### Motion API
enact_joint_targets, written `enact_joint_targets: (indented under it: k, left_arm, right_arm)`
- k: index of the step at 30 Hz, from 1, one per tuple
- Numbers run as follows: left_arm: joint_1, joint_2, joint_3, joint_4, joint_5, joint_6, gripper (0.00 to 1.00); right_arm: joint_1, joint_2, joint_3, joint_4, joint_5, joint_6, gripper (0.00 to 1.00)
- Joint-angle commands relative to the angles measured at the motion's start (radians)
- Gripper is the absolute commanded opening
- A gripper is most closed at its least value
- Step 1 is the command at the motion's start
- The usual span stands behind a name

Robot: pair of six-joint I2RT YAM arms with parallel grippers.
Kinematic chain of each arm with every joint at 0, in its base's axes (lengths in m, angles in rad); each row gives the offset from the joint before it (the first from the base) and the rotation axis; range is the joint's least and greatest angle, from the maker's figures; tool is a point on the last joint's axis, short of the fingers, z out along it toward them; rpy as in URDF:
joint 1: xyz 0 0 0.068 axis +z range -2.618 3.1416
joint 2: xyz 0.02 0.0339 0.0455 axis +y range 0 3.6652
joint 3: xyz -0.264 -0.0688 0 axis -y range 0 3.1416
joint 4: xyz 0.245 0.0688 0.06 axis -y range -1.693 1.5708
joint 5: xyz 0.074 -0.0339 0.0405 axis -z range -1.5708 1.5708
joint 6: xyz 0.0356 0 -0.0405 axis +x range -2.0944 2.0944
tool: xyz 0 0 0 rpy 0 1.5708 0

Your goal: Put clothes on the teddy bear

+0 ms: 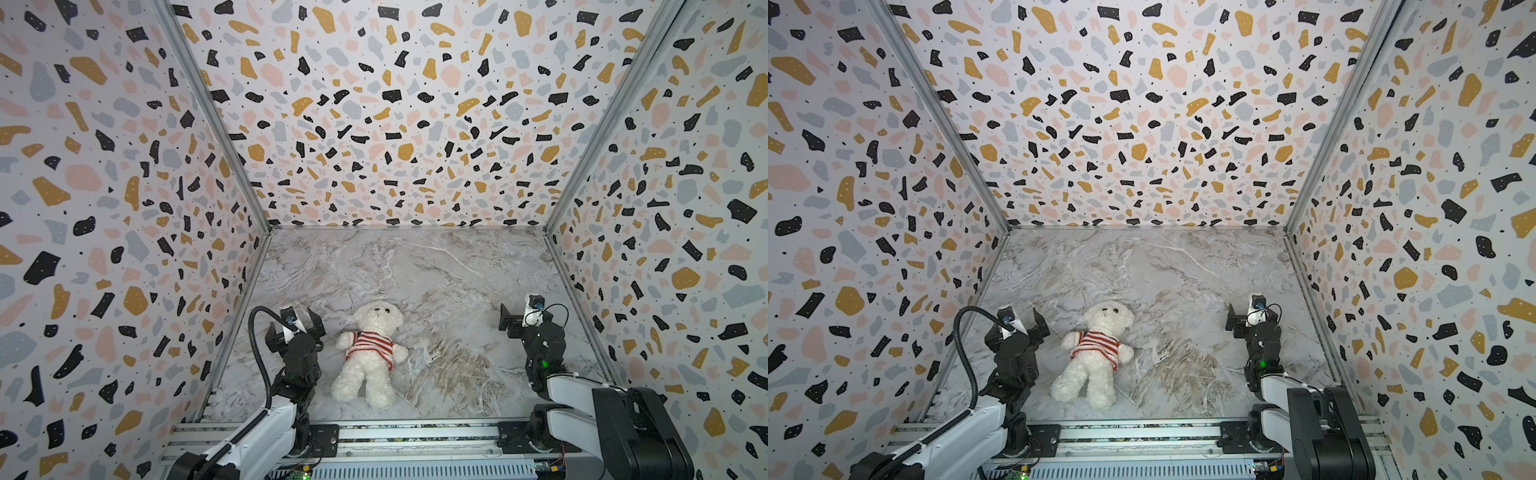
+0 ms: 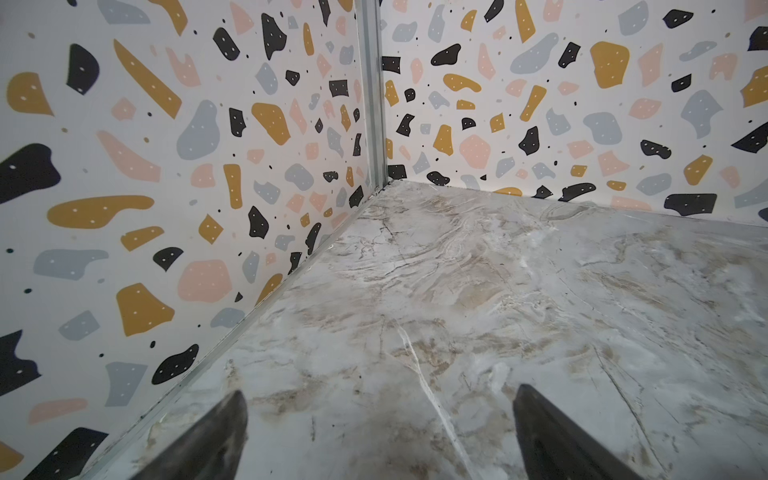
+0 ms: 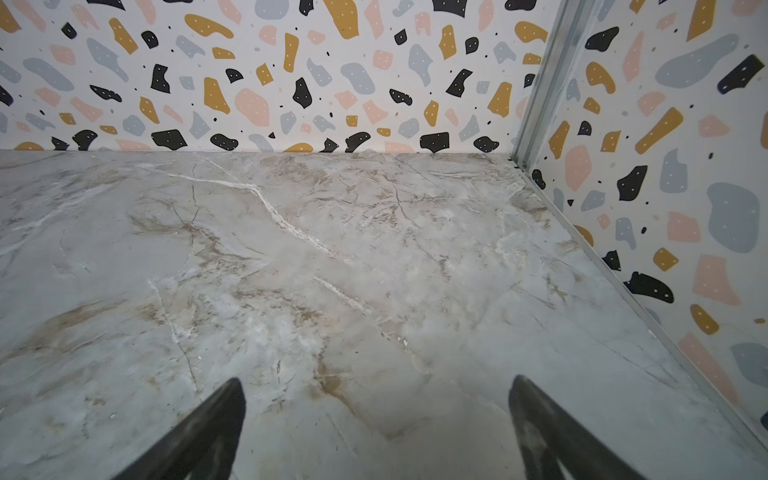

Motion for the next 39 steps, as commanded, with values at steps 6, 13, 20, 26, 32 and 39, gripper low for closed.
enact_joint_targets:
  k: [6, 13, 20, 26, 32, 39]
  left_arm:
    - [0.034, 0.141, 0.013, 0.252, 0.019, 0.044, 1.00]
    - [0.046, 0.211, 0.021, 0.341, 0.047, 0.066, 1.00]
    - [0.055, 0.316, 0.050, 0.424, 0.105, 0.090, 1.00]
    - [0.059, 0.467, 0.050, 0.567, 0.129, 0.086, 1.00]
    - [0.059, 0.533, 0.059, 0.607, 0.145, 0.096, 1.00]
    - [0.063, 0.539, 0.080, 0.572, 0.150, 0.091, 1.00]
  right_arm:
    - [-0.010, 0.119, 0.067, 0.162, -0.019, 0.004, 0.99]
    - [-0.029, 0.220, 0.073, 0.246, -0.040, 0.014, 0.99]
    - [-0.028, 0.255, 0.084, 0.256, -0.059, 0.005, 0.99]
    - [-0.027, 0.278, 0.092, 0.263, -0.066, 0.002, 0.99]
    - [-0.019, 0.296, 0.092, 0.278, -0.072, -0.009, 0.99]
    - [-0.005, 0.299, 0.102, 0.260, -0.041, -0.017, 0.99]
